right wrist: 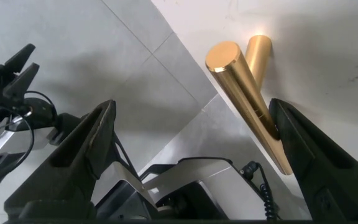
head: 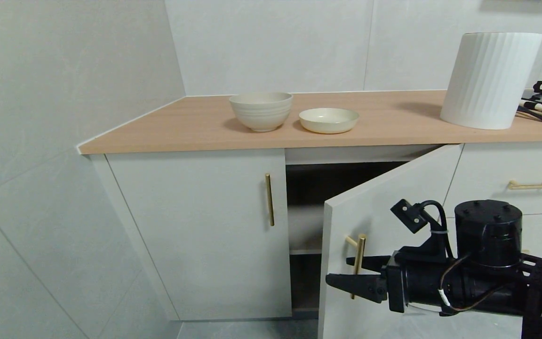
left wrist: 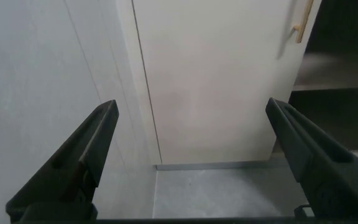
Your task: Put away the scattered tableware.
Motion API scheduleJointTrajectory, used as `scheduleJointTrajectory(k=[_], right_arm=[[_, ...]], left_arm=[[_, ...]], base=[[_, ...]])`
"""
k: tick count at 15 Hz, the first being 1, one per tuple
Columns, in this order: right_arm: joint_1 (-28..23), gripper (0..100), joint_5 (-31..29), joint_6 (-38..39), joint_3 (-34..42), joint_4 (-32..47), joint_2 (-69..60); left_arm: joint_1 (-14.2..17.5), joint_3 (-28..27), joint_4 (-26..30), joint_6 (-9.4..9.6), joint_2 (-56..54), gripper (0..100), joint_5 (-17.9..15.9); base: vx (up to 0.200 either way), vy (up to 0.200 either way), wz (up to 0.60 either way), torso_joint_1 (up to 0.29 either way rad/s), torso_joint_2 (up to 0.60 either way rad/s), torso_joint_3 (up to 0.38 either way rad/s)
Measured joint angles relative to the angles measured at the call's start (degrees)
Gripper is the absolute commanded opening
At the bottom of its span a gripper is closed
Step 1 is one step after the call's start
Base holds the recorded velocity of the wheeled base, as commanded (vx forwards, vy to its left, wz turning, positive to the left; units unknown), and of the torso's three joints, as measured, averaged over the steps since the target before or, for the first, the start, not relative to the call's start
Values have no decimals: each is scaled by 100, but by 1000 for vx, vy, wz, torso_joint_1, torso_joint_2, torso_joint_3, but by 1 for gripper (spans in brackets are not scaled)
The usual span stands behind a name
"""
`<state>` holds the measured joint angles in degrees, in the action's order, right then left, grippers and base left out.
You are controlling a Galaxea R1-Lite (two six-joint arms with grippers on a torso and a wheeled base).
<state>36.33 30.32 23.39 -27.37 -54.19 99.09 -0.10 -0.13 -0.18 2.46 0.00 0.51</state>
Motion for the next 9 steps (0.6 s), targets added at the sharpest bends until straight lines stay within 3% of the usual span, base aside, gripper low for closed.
scheduleJointTrajectory(k=[5, 9], right_arm=[[11, 100, 9, 2, 20, -2, -24], [13, 100, 20, 0, 20, -6, -22]], left_arm=[[-1, -1034, 707, -1, 357, 100, -1111], [-37, -2188, 833, -39, 2163, 100, -2092]], base=[[0, 0, 0, 0, 0, 0], [0, 0, 0, 0, 0, 0]])
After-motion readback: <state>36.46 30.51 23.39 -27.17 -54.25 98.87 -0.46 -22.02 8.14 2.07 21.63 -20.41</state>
